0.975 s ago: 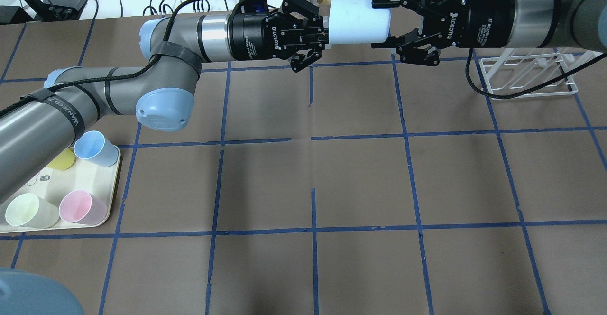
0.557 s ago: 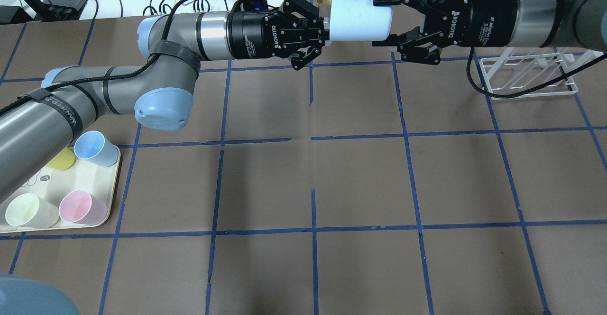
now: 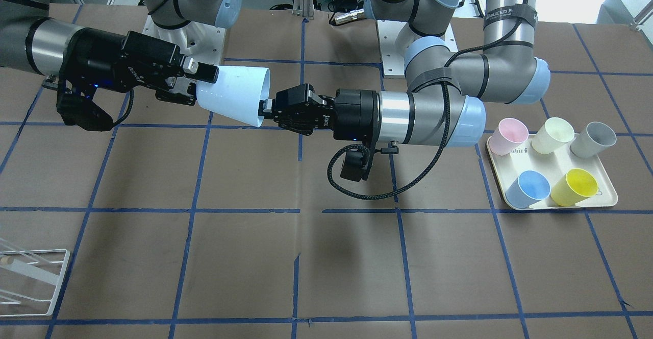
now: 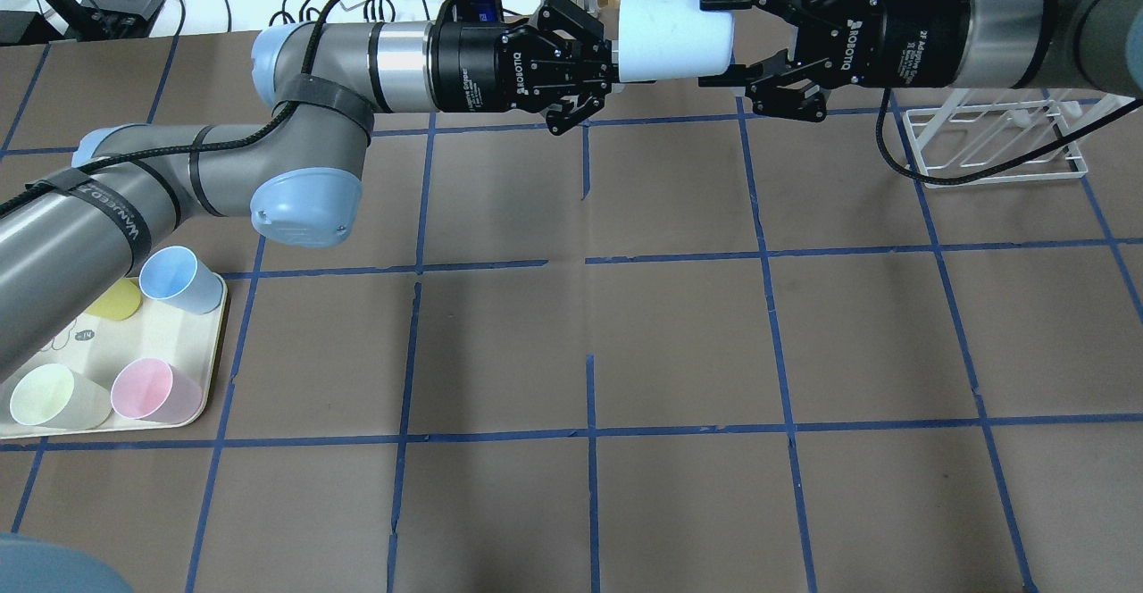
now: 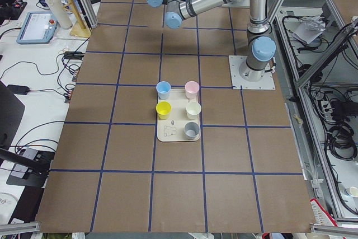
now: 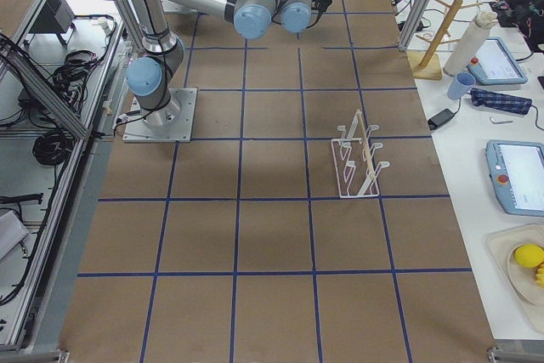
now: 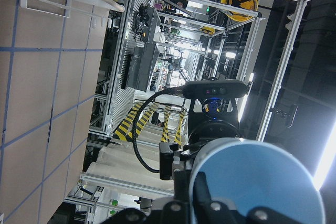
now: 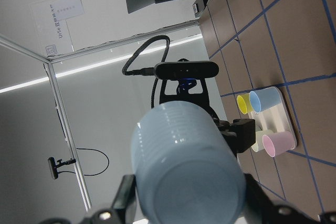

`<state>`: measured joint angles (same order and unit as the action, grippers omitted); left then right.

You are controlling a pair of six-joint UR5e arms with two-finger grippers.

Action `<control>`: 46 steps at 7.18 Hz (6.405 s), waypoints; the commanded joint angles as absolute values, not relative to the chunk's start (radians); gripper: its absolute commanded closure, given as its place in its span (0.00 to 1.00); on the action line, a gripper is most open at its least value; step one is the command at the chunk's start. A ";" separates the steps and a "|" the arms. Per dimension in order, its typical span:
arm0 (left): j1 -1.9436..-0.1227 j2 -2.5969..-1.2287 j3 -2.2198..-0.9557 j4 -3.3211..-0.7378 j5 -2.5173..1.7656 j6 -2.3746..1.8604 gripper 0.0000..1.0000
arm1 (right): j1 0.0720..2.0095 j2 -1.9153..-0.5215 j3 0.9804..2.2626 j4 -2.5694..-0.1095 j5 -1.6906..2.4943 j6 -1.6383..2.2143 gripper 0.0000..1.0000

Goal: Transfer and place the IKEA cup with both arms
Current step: 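Open the right gripper and pull it back while the left gripper holds the cup, then carry the cup with the left gripper toward the white tray, then lower the cup upright onto the tray beside the yellow cup with the left gripper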

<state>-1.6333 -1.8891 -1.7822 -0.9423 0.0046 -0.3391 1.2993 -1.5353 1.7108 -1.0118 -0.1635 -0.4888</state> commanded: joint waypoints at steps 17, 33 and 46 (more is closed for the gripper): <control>-0.827 -1.712 -1.616 -1.459 1.462 0.782 1.00 | 1.479 -1.706 1.665 -1.519 -1.557 0.164 0.00; -0.609 -2.209 -1.344 -1.342 1.405 1.180 1.00 | 1.534 -1.726 1.730 -1.597 -1.549 0.167 0.00; -0.607 -2.192 -1.327 -1.345 1.419 1.180 0.25 | 1.534 -1.732 1.732 -1.575 -1.496 0.172 0.00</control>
